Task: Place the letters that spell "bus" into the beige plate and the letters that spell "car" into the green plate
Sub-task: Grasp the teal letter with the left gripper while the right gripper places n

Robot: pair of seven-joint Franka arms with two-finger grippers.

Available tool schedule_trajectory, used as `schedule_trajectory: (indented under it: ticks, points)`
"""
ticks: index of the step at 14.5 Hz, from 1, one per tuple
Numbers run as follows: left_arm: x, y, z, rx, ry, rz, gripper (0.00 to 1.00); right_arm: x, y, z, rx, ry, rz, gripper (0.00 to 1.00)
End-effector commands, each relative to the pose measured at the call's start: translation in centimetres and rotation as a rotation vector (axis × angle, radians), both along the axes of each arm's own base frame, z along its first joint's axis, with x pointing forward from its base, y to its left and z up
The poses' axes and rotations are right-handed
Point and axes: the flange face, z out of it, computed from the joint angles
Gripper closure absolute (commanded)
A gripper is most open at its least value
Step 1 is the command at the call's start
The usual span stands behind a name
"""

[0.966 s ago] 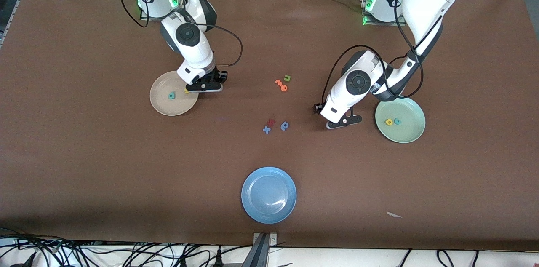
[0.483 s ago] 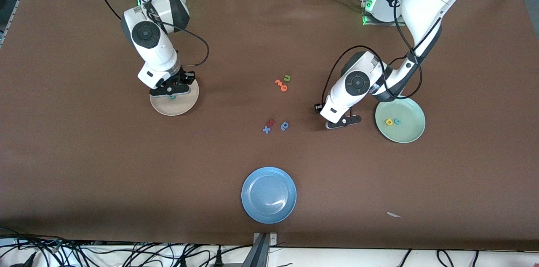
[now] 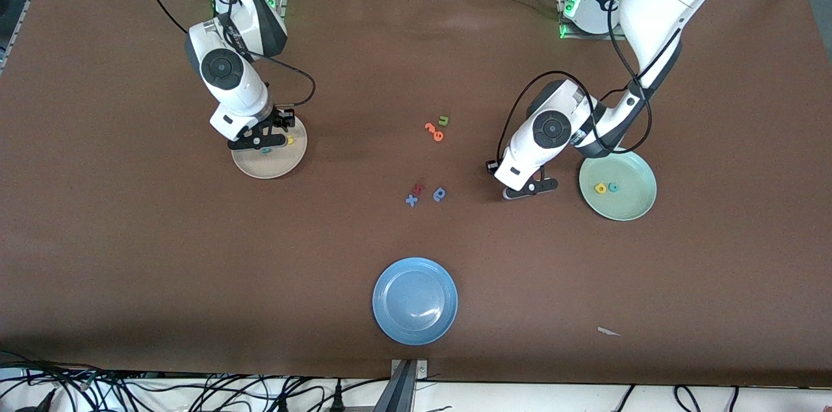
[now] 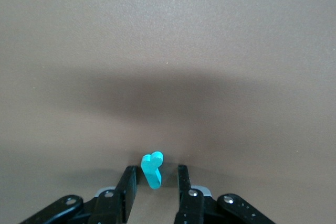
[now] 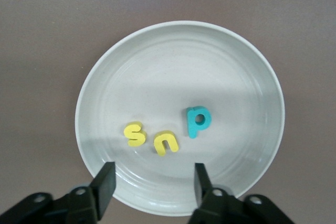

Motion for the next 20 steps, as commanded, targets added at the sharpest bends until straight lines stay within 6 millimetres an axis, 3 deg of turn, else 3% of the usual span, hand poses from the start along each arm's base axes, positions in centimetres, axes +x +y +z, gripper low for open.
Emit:
schedule_trajectory:
  ticks: [1,6,9,12,15,18,20]
  points:
    - [0.2,-0.1,-0.6,0.010,-0.018,-0.030,0.72,0.6,-1.0,1.4,0.010,-0.023,-0.015,0.00]
    - [0.2,-0.1,-0.7,0.015,-0.019,-0.037,0.84,4.5,-2.9,8.1,0.013,-0.103,-0.073,0.00]
    - [0.2,0.0,-0.7,0.016,-0.018,-0.038,0.89,8.6,-2.5,16.1,0.054,-0.066,-0.129,0.00]
    - [0.2,0.0,-0.7,0.018,-0.018,-0.039,0.95,11.9,-7.1,22.6,0.085,-0.076,-0.057,0.00]
    - [0.2,0.0,-0.6,0.020,-0.017,-0.039,0.99,13.4,-11.0,27.2,0.089,-0.059,0.001,0.00]
    - [0.2,-0.1,-0.5,0.021,-0.016,-0.041,1.00,13.8,-11.7,31.4,0.073,-0.020,-0.011,0.00]
    - [0.7,0.0,0.1,0.023,-0.022,-0.047,1.00,13.8,-12.9,32.6,0.070,-0.015,-0.034,0.00]
